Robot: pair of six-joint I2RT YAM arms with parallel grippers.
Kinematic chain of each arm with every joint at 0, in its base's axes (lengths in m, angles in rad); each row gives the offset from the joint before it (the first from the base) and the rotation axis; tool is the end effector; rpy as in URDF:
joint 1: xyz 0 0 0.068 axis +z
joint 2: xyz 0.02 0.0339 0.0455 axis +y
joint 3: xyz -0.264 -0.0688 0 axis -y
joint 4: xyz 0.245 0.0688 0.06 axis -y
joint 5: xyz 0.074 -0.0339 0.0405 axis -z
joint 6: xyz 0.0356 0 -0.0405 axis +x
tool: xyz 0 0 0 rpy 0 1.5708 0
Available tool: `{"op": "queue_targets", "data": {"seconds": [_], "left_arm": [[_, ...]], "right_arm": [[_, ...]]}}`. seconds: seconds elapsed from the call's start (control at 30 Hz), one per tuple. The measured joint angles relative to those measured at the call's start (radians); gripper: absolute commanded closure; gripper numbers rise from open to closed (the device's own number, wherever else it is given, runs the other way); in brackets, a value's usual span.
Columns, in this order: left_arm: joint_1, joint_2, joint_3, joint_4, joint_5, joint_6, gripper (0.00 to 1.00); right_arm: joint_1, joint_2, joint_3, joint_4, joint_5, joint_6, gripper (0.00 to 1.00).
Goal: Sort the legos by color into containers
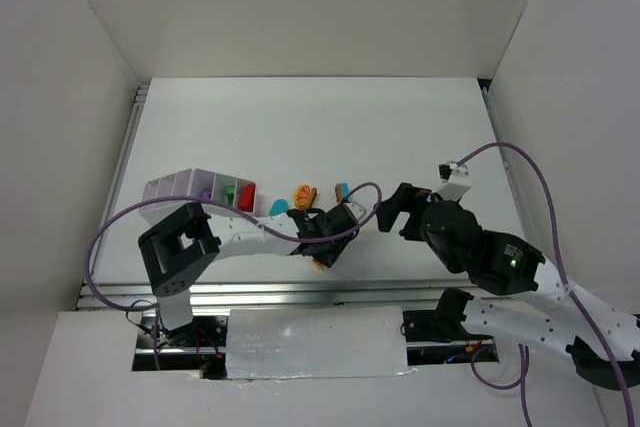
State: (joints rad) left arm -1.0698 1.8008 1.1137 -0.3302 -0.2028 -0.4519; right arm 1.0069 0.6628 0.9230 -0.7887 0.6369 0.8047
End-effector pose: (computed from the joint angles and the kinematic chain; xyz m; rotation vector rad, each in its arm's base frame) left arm 0.1815 -0.3166 0.1689 0.7154 2.4872 -0.3160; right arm 0.0830 0.0917 0.3452 0.1736 2.0150 0.4935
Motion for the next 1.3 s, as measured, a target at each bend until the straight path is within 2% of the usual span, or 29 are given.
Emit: {"op": "queue_targets", "data": {"seconds": [0.13, 0.2, 0.4, 0.57, 0.77, 0.97, 1.17, 1.3], "left_arm": [[0.017, -0.111, 0.003, -0.084, -0.062, 0.008, 1.0], [0.066, -0.208, 0.022, -0.138, -0.083, 0.026, 1.0], [0.392, -0.496, 0.147, -0.2, -0.227, 0.083, 1.0], [0.599, -0.597, 0.183, -0.211, -0.341, 0.22, 1.0], [0.929, -0.595, 0.126, -0.201, -0.253, 0.315, 1.0], [1.106, -0.574, 0.046, -0.168, -0.02, 0.319, 0.98], [1.166, -0.575, -0.049, -0.142, 0.107, 0.317, 0.98], [1.165, -0.575, -0.07, -0.133, 0.159, 0.317, 0.92]], "right_arm": [[0.0, -0.017, 0.0, 0.005, 0.002, -0.008, 0.0], [0.0, -0.021, 0.0, 0.011, 0.0, -0.014, 0.0], [0.0, -0.031, -0.02, 0.055, -0.032, -0.045, 0.0], [0.0, -0.018, -0.032, 0.113, -0.077, -0.082, 0.0], [0.0, 0.019, -0.04, 0.201, -0.14, -0.127, 0.0], [0.0, 0.104, -0.041, 0.251, -0.207, -0.177, 0.0], [0.0, 0.145, -0.044, 0.274, -0.251, -0.197, 0.0], [0.0, 0.145, -0.047, 0.293, -0.263, -0.198, 0.0]]}}
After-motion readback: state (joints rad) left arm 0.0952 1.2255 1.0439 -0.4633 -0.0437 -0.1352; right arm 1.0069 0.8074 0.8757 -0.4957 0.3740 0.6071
